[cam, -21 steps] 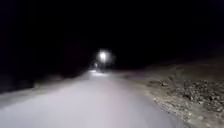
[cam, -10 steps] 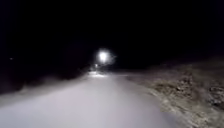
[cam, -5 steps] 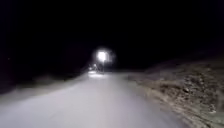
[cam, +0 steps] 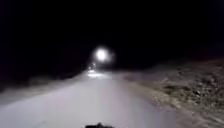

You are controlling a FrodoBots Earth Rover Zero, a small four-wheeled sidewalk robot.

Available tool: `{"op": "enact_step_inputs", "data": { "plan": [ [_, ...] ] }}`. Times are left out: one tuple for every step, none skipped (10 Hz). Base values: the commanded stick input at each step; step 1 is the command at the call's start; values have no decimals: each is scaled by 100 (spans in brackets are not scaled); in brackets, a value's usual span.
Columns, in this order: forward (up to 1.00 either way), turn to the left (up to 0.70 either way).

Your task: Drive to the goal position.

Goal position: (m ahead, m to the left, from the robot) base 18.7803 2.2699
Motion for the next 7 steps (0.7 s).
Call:
{"op": "enact_step_inputs", "data": {
  "plan": [
    [100, 36],
    [100, 27],
    [100, 7],
    [100, 0],
    [100, 0],
    [100, 0],
    [100, 0]
  ]
}}
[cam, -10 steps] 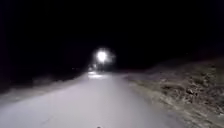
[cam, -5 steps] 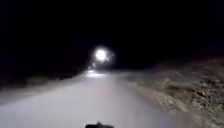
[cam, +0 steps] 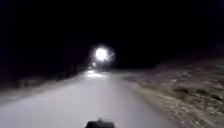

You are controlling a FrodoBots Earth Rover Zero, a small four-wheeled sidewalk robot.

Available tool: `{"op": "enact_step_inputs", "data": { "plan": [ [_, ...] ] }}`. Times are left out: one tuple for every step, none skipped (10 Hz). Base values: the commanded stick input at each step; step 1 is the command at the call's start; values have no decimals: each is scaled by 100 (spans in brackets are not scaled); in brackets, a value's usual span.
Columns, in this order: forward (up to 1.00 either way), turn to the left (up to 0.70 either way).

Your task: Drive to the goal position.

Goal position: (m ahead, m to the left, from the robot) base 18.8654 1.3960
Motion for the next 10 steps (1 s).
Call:
{"op": "enact_step_inputs", "data": {
  "plan": [
    [100, 0],
    [100, 0],
    [100, 40],
    [100, 33],
    [100, 13],
    [100, 0],
    [100, 0],
    [100, 0],
    [100, 0],
    [100, 0]
  ]
}}
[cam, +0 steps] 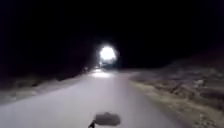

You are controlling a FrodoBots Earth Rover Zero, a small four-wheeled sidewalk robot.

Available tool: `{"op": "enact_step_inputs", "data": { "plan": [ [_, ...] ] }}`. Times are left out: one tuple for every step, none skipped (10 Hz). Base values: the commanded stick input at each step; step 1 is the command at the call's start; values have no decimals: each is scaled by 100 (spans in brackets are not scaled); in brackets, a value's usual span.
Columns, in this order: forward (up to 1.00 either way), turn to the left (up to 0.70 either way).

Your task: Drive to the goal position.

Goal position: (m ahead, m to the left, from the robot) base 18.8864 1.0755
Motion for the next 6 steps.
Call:
{"op": "enact_step_inputs", "data": {
  "plan": [
    [100, 0],
    [100, 0],
    [100, 0],
    [100, 0],
    [100, 0],
    [100, 0]
  ]
}}
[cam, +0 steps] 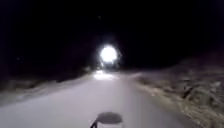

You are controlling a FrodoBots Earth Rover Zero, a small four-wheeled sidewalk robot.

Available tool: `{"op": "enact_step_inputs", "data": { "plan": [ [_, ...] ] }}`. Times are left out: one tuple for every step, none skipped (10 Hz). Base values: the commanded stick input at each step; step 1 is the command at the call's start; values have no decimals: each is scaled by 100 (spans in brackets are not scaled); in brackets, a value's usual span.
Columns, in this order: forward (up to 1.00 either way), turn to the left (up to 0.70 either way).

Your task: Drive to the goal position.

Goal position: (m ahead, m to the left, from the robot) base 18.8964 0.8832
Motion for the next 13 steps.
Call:
{"op": "enact_step_inputs", "data": {
  "plan": [
    [100, 0],
    [100, 0],
    [100, 0],
    [100, 0],
    [100, 0],
    [100, 0],
    [100, 0],
    [100, 0],
    [100, 0],
    [100, 5],
    [100, 25],
    [100, 40],
    [100, 9]
  ]
}}
